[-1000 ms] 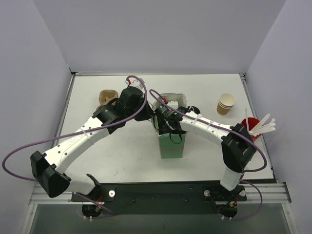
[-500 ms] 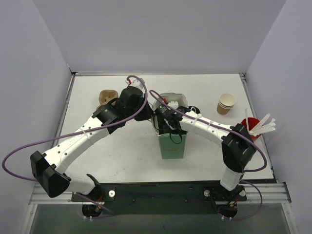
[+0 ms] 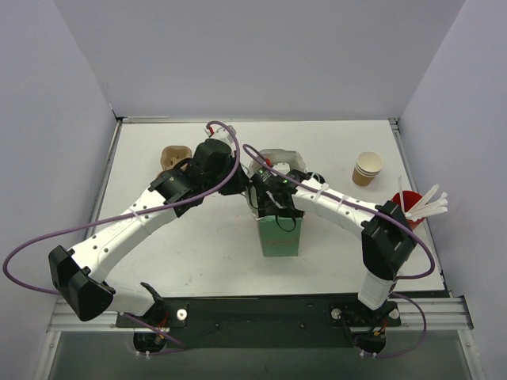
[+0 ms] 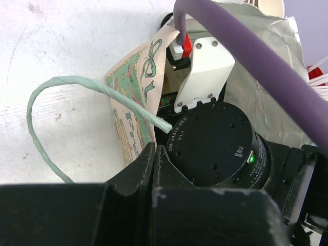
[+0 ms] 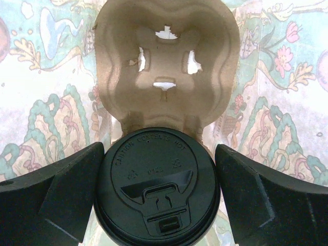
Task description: Pack the takeout coffee
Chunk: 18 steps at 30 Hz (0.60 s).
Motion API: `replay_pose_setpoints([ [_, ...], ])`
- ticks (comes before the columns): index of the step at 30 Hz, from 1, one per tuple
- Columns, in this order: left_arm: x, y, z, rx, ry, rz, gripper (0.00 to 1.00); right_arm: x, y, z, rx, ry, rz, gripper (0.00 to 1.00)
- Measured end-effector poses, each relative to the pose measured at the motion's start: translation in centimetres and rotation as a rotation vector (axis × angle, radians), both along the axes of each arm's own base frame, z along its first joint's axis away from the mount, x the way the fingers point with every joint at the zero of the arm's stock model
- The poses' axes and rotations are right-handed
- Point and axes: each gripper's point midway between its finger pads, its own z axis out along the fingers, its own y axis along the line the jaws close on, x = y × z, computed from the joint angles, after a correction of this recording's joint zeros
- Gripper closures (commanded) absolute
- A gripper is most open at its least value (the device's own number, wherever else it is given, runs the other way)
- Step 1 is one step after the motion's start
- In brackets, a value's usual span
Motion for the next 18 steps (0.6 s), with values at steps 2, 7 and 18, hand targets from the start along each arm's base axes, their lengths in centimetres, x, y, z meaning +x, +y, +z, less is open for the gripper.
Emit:
replay_pose_setpoints([
  [2,0.2,-0.1,0.3,-0.004,-0.011,-0.001,1.0,0.1,0.1,0.5,0.001,-0.001,0.002,0.16],
  [7,0.7,-0.1,1.5,-0.02,-0.049,-0.003,1.0,0.7,0.5,1.7,0.014,-0.015,0.0,0.16],
  [18,0.9,0.1,2.0,-0.012,-0.071,0.004,1.0,0.8,0.8,2.3,0.022,-0.011,0.012,0.15],
])
